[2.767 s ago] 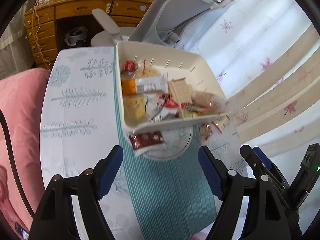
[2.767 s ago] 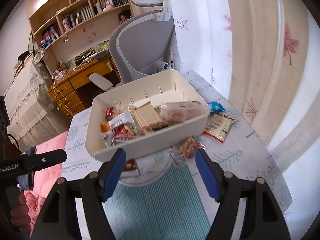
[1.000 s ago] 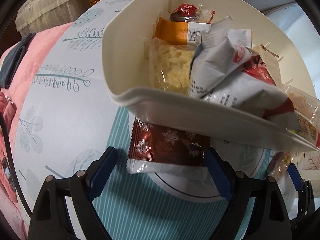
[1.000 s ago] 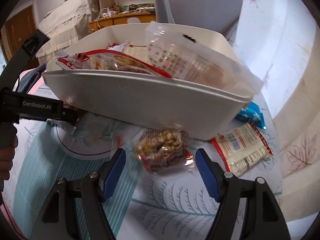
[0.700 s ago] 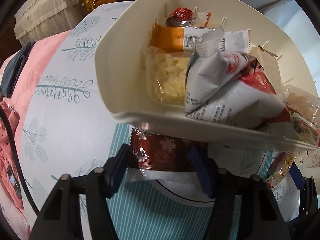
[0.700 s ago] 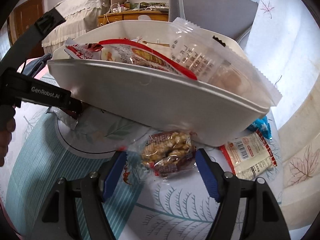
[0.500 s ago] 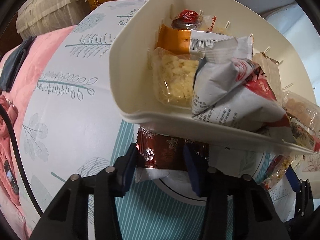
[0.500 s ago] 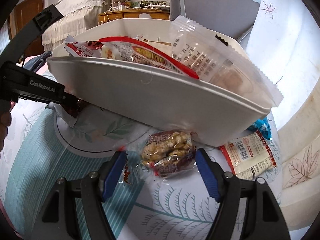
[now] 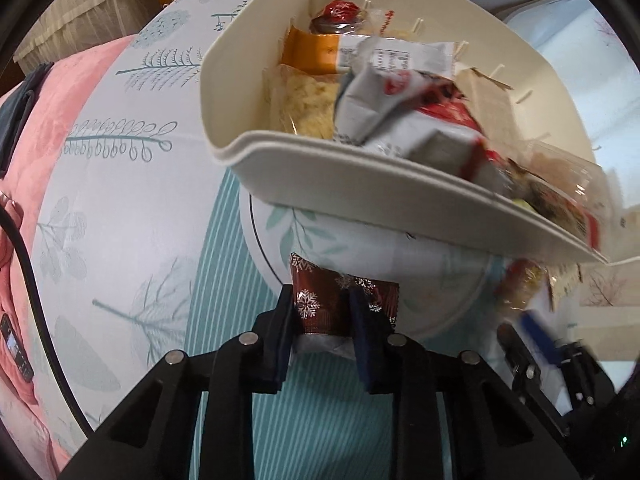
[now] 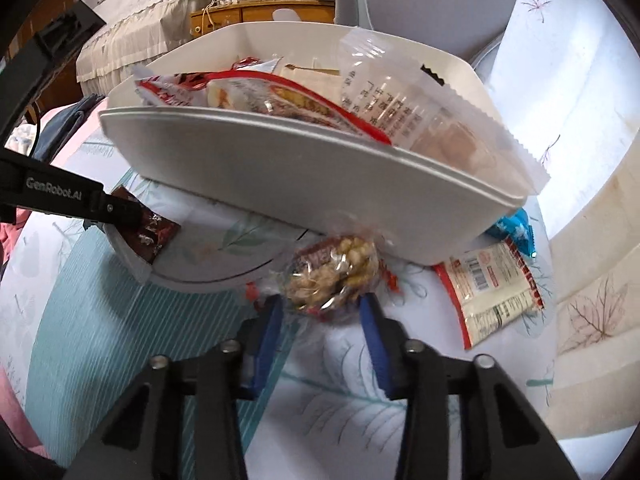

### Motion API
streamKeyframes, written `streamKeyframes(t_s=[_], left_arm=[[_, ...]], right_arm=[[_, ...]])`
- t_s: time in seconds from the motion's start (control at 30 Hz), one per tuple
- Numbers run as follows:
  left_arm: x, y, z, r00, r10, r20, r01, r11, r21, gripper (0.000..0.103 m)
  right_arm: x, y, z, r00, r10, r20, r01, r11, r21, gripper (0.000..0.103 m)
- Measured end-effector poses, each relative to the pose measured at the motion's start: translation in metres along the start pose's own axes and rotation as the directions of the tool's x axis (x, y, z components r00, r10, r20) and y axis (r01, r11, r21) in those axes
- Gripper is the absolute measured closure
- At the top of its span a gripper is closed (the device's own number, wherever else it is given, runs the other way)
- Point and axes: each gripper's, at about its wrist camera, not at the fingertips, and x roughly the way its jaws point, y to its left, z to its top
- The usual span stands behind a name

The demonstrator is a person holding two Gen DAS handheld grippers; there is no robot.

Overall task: Organize snacks
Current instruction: 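Grasp the dark red snowflake packet with the left tool while the right tool grasps the peanut bag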

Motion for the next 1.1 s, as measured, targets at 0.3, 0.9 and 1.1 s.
streamKeyframes(t_s=[0.3, 0.9, 1.1], left_arm=[[-0.036, 0.002, -0.015, 1.000, -0.002, 0.023, 0.001, 1.000, 0.015, 0.079], [-0.079, 0.032, -0.056, 0.997, 0.037, 0.070, -0.034, 0.999, -0.038, 0.080], [-0.093, 0.044, -0.065, 0.995, 0.054, 0.089, -0.048, 0.996, -0.074, 0.080]], right_arm=[[-0.015, -0.018, -0.010, 0.990, 0.139, 0.009, -0.139, 0.972, 0.188, 0.103], [-0.005, -0.019, 0.011, 0.993, 0.029, 0.113, -0.042, 0.993, 0.115, 0.033], [0.014, -0.013, 0.014, 0.996, 0.017, 0.082, -0.023, 0.997, 0.072, 0.024]])
